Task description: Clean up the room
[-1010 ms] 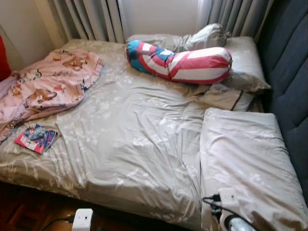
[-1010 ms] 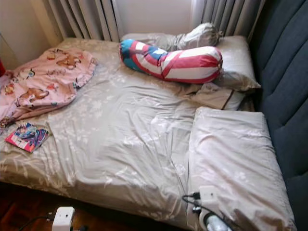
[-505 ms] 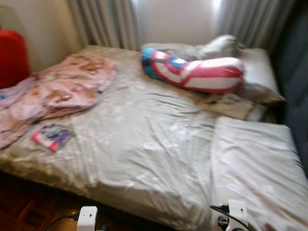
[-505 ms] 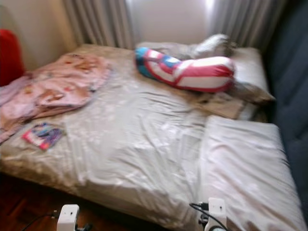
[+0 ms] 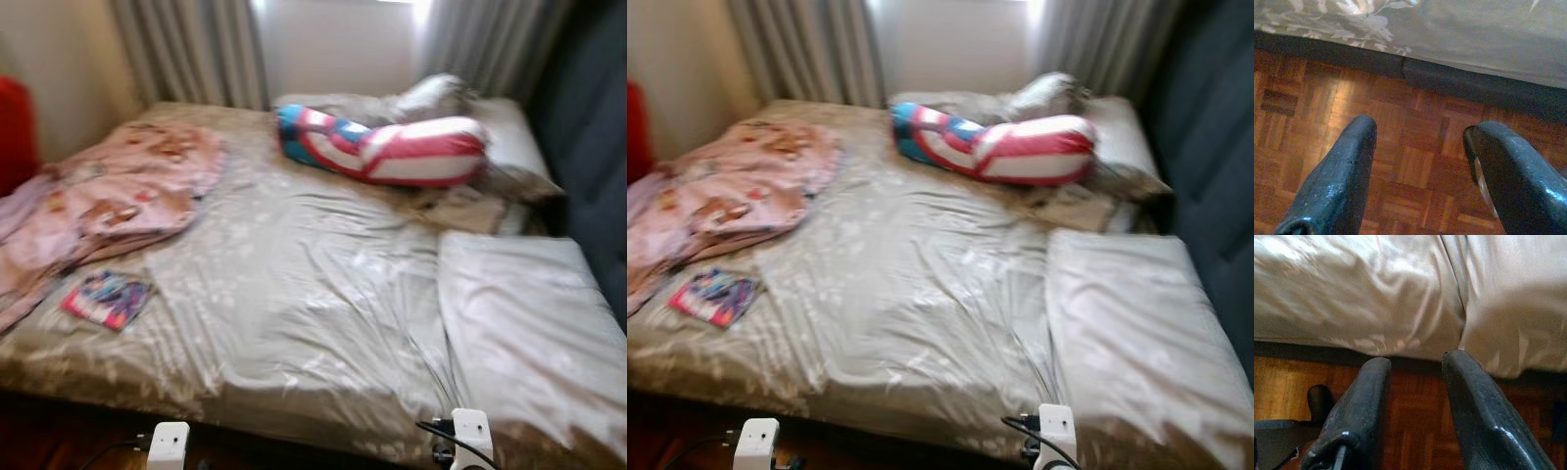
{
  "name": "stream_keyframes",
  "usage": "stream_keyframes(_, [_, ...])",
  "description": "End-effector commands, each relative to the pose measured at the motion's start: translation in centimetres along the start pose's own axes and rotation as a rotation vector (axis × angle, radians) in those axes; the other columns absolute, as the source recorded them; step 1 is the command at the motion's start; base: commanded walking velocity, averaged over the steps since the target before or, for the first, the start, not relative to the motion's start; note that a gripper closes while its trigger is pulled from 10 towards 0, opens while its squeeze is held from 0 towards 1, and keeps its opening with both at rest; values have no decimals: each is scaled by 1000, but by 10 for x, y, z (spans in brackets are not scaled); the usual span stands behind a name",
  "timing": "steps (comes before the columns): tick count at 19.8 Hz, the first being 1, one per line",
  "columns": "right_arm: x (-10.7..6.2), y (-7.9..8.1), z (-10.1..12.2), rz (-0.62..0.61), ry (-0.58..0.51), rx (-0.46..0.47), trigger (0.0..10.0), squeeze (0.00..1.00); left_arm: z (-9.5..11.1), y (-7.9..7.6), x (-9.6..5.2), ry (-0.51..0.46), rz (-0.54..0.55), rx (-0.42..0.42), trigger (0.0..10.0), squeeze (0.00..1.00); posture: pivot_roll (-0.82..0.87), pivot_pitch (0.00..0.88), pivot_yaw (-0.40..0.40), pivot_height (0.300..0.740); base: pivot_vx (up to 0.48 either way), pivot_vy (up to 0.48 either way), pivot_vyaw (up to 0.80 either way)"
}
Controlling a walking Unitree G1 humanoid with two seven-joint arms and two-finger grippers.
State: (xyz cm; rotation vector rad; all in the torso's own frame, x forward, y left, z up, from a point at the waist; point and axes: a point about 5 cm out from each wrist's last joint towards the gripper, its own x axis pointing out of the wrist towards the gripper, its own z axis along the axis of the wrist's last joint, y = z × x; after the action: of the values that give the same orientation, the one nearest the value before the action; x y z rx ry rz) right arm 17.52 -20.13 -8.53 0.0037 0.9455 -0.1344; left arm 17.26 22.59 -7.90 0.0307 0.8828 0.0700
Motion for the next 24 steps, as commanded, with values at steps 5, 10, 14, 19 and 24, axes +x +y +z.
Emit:
stream_keyframes(5, [-1,1,-5,-18,7,57,10000,0,-5,2,-2,13,3,3,10000,0,-5,58,8,740,0,327,0])
stream_keyframes(10, [-1,0,-6,-14,17,50,10000,0,-8,4,-3,24,5,1,10000,0,-3,72,8,740,0,328,-315])
stream_keyframes(14, [-1,1,-4,-7,8,46,10000,0,-10,4,-3,28,6,-4,10000,0,-1,80,7,740,0,332,0])
stream_keyframes(19, [-1,2,-8,-3,23,36,10000,0,-11,4,-4,29,5,-6,10000,0,-1,82,8,740,0,339,0])
stream_keyframes(24, [-1,2,-8,1,23,32,10000,0,-10,5,-3,29,7,-5,10000,0,0,82,8,740,0,379,0])
